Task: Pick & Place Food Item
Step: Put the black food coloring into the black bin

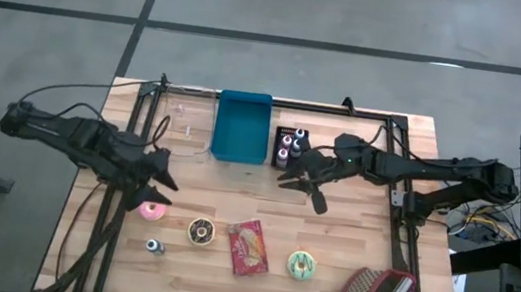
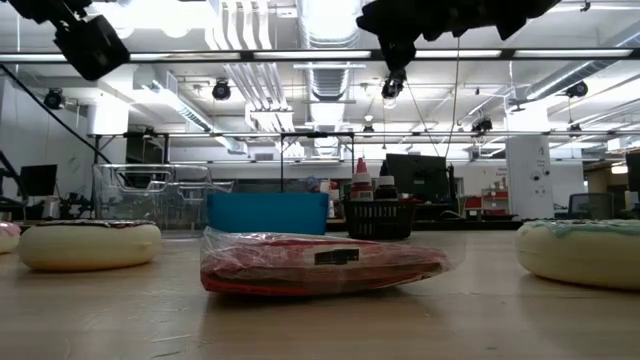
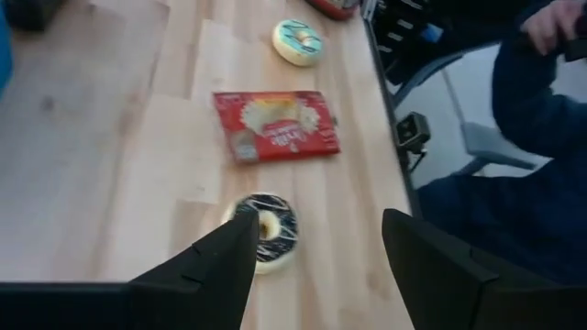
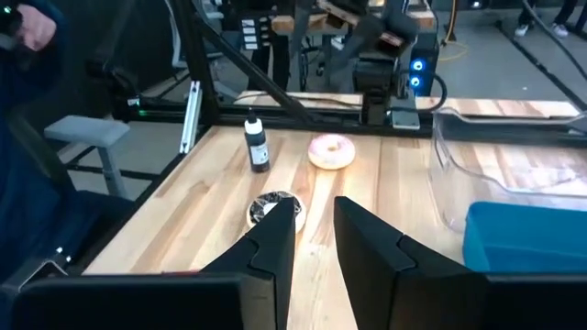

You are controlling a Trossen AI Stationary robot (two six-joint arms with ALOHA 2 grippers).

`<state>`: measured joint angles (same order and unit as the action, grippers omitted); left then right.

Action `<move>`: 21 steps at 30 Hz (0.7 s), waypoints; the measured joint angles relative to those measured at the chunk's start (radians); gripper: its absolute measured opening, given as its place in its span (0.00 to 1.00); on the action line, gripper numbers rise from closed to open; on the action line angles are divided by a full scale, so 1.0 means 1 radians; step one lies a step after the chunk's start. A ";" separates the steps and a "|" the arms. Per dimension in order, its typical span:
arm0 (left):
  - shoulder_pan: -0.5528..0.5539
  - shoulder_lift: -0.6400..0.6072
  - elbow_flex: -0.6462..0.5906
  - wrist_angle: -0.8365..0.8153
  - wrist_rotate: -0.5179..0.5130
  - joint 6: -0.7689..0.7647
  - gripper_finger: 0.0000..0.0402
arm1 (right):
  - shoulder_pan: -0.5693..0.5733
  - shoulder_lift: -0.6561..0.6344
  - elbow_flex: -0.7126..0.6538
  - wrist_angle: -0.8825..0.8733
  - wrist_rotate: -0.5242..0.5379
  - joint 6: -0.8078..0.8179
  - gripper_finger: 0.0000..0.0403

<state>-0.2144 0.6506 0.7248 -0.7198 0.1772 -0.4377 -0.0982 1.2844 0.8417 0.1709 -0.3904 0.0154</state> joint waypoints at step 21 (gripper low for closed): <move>-0.178 0.069 0.003 0.019 -0.133 -0.143 0.59 | 0.000 0.065 0.000 -0.002 0.000 0.000 0.19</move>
<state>-0.3920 0.7191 0.7277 -0.7006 0.0439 -0.5812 -0.0982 1.3490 0.8416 0.1687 -0.3908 0.0156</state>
